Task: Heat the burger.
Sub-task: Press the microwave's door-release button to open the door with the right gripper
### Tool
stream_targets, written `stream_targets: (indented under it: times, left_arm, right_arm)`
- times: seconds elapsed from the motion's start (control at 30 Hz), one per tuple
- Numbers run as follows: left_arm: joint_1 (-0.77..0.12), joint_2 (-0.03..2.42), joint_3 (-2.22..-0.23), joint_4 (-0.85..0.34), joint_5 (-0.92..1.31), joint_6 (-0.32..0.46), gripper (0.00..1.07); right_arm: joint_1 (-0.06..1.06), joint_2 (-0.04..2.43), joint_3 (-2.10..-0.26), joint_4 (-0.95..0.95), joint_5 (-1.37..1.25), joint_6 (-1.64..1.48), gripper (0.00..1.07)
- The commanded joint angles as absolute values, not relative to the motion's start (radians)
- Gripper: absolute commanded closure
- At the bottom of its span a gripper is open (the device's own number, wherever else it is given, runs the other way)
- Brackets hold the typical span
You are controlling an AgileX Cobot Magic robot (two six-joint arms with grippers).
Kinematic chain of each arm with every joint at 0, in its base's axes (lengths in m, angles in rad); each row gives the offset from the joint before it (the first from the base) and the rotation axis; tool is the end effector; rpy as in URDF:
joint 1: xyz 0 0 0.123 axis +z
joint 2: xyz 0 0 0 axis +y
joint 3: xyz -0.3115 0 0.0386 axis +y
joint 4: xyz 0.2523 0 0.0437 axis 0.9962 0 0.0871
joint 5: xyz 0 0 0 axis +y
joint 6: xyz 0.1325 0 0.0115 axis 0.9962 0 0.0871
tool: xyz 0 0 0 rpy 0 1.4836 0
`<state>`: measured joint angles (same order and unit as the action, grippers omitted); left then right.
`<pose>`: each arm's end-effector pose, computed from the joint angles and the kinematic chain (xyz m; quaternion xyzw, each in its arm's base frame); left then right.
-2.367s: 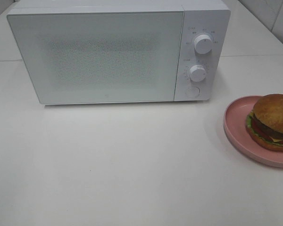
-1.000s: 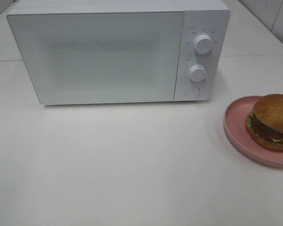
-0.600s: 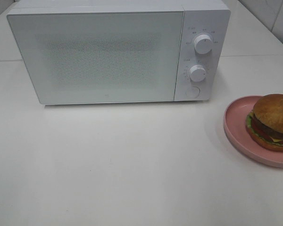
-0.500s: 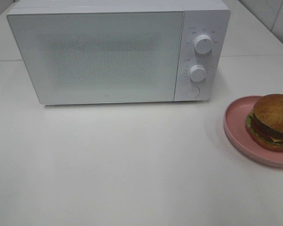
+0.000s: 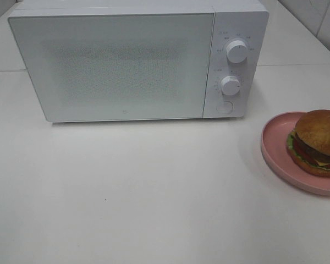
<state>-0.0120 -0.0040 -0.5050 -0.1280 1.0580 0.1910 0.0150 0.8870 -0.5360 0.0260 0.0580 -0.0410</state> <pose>0.0057 -0.0149 0.2629 0.0886 0.8438 -0.0167 0.5290 0.2112 0.0034 0.3010 -0.0126 0.8112 0.0006 0.5847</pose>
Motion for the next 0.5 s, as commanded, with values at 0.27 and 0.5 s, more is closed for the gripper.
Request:
stream_targets:
  times: [0.27, 0.5]
  left_arm:
    - [-0.012, -0.024, -0.505, -0.132, 1.045, 0.192, 1.06]
    - [-0.012, -0.024, -0.505, -0.132, 1.045, 0.192, 1.06]
  right_arm:
    - [0.017, 1.092, -0.542, 0.028, -0.239, -0.047, 1.07]
    - [0.117, 1.209, -0.542, 0.028, -0.330, 0.000, 1.07]
